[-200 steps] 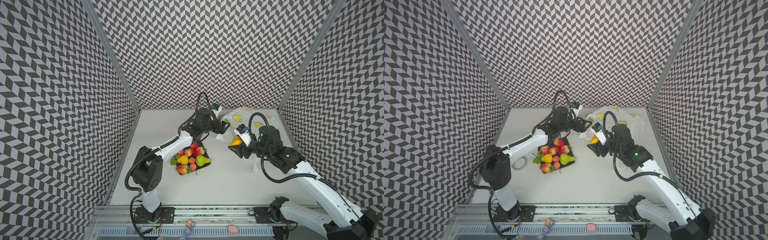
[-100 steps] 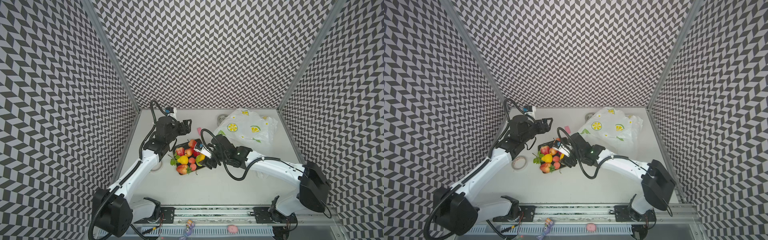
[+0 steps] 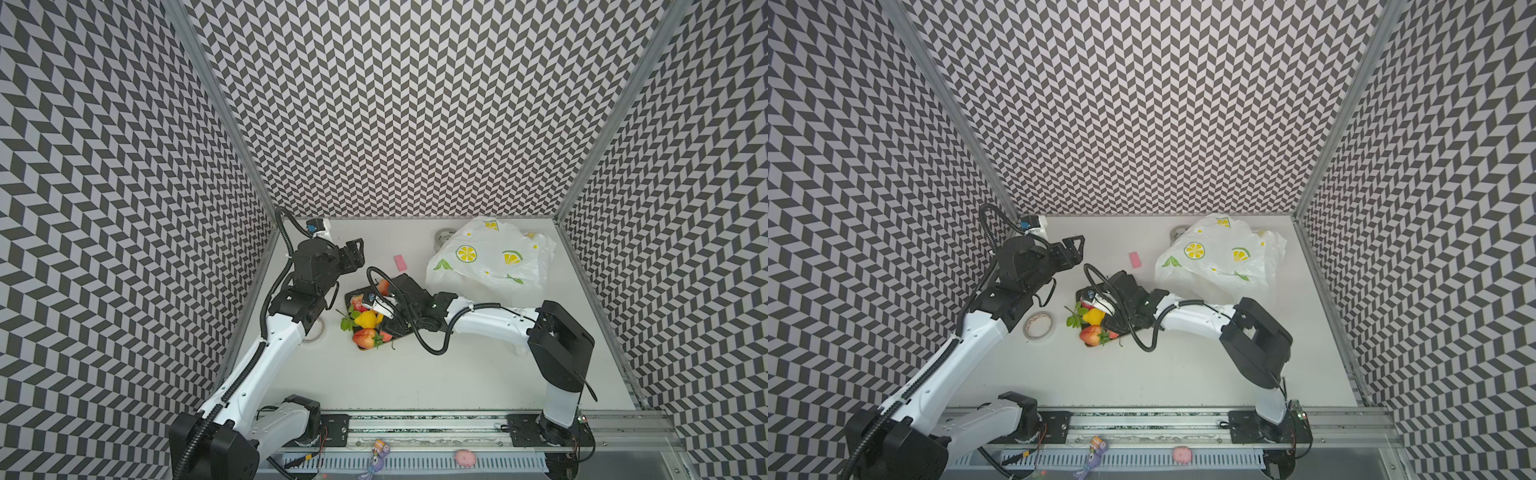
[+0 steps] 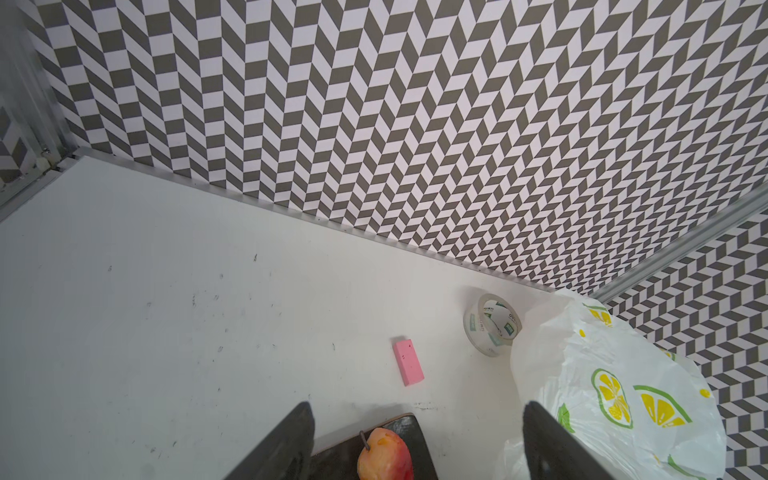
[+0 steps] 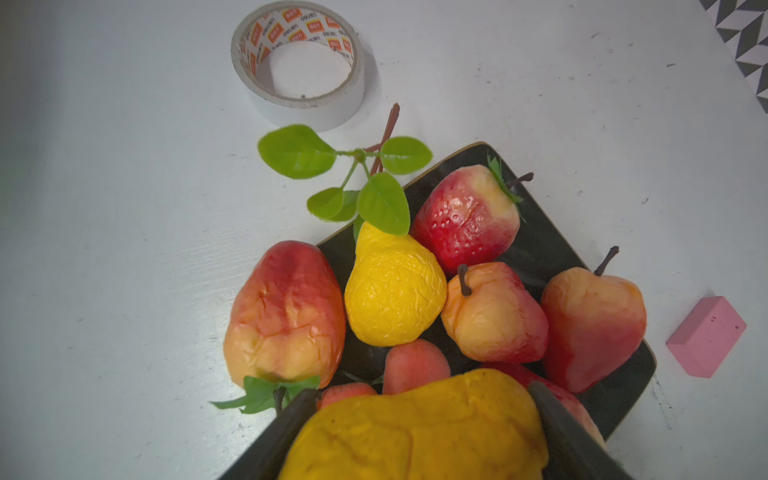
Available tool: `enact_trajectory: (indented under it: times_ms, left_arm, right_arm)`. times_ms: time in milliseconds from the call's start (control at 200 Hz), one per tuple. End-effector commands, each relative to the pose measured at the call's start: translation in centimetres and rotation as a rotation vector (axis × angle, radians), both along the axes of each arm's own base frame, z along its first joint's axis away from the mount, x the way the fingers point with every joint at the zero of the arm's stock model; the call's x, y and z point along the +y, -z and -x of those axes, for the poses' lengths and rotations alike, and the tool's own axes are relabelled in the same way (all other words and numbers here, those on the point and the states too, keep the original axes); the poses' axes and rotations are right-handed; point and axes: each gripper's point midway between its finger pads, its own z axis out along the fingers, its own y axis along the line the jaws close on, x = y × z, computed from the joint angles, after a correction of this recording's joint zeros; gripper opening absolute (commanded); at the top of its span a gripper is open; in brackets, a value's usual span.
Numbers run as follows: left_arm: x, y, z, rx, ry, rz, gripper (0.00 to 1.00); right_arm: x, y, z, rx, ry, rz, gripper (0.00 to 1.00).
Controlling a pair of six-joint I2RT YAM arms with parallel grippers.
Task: Take the fake fruits out of the plastic bag
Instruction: 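Open the right gripper to drop the yellow pear onto the pad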
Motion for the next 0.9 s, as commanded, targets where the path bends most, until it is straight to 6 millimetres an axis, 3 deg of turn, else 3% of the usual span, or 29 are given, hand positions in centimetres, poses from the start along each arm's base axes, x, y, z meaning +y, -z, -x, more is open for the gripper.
enact_trajectory:
  times_ms: [0,270,295,315,531,611,756,896]
  left_arm:
    - [0.7,-0.2,0.2,0.001,-0.027,-0.001,0.79]
    - [1.2,-0.5,0.1,-0.008,-0.036,-0.006,0.79]
    - [1.2,-0.6,0.1,-0.01,-0.035,-0.005,0.79]
    - [1.2,-0.6,0.1,-0.011,-0.036,-0.004,0.79]
    - [1.3,-1.0,0.1,-0.02,-0.036,-0.003,0.79]
    - [1.3,-1.2,0.1,-0.024,-0.03,-0.003,0.79]
    - [0.9,-1.6,0.1,-0.034,-0.01,-0.003,0.8]
    - [0.2,-1.9,0.0,-0.044,0.033,0.002,0.79]
  right_arm:
    - [1.3,-0.9,-0.7,-0.047,-0.004,-0.04,0.73]
    - [1.3,-1.8,-1.2,-0.078,0.015,-0.06,0.88]
    - [1.3,-1.8,-1.2,-0.078,0.015,-0.061,0.91]
    - [1.4,-1.9,-1.2,-0.078,0.016,-0.064,1.0]
    - [2.0,-4.1,-1.2,-0.092,0.005,-0.111,0.99]
    - [2.4,-5.9,-1.1,-0.099,-0.004,-0.151,0.99]
    - [2.3,-11.5,0.0,-0.111,-0.024,-0.275,0.99]
    - [-0.3,-16.5,1.2,-0.126,0.036,-0.386,0.99]
